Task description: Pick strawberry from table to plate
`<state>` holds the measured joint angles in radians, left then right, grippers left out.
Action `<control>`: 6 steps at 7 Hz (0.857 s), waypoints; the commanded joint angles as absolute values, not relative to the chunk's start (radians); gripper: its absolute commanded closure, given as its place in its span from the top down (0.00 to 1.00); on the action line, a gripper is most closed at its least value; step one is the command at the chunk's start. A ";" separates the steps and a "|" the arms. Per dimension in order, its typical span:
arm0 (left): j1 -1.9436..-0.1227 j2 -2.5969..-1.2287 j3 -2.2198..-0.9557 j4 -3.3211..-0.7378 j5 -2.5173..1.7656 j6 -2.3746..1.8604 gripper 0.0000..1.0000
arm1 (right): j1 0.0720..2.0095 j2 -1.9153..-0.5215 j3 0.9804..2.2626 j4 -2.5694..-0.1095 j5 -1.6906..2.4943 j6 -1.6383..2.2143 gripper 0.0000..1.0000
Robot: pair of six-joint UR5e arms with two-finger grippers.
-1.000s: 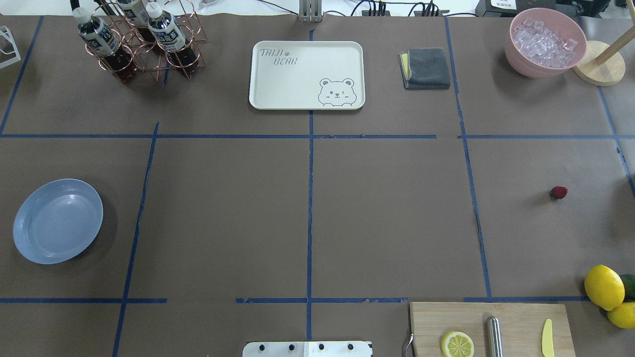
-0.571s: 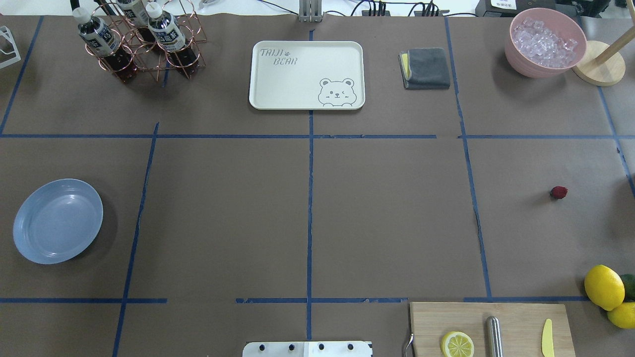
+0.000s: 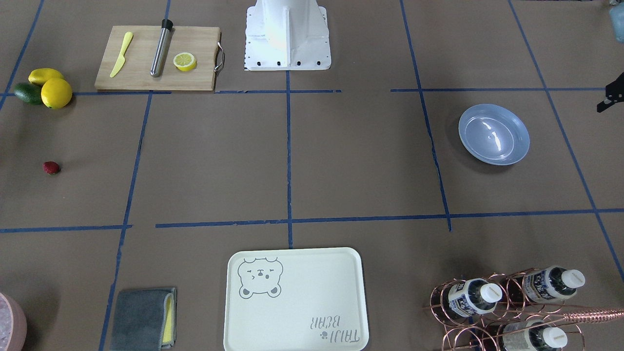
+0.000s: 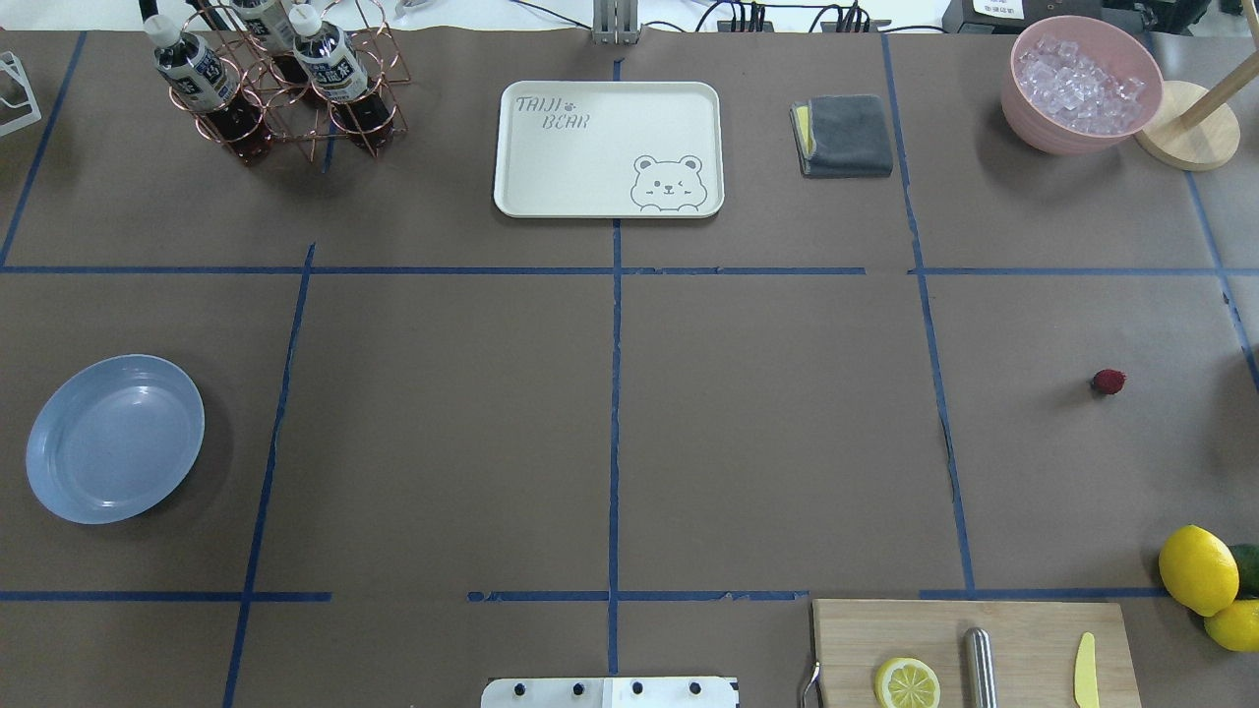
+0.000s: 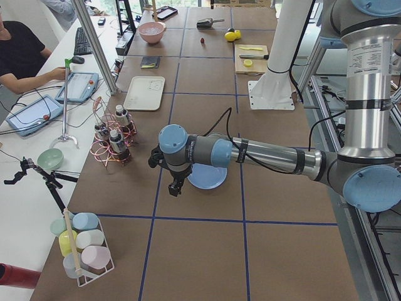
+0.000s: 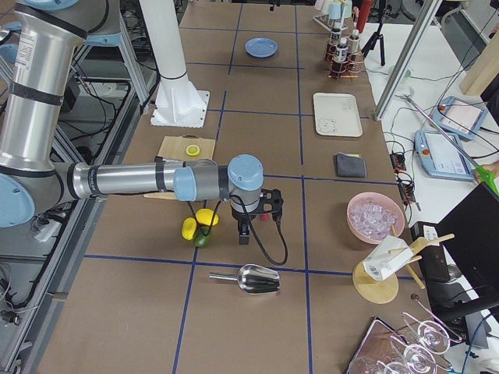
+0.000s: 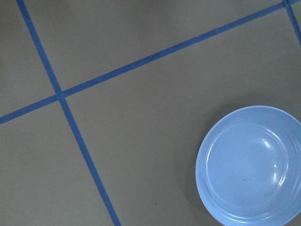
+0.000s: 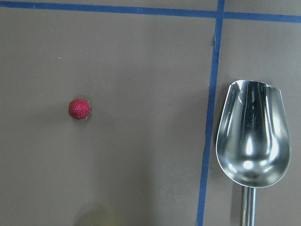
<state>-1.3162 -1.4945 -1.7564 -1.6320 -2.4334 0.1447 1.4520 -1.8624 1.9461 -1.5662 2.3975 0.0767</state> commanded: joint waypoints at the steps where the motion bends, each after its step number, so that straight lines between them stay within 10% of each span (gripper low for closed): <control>1: -1.218 -1.508 -1.610 -1.879 -2.396 -0.045 0.98 | 1.453 -1.862 1.947 -1.566 2.398 0.077 1.00; 6: -1.054 -1.517 -1.508 -2.074 -2.355 -0.231 0.98 | 1.451 -1.862 1.948 -1.566 2.399 0.077 1.00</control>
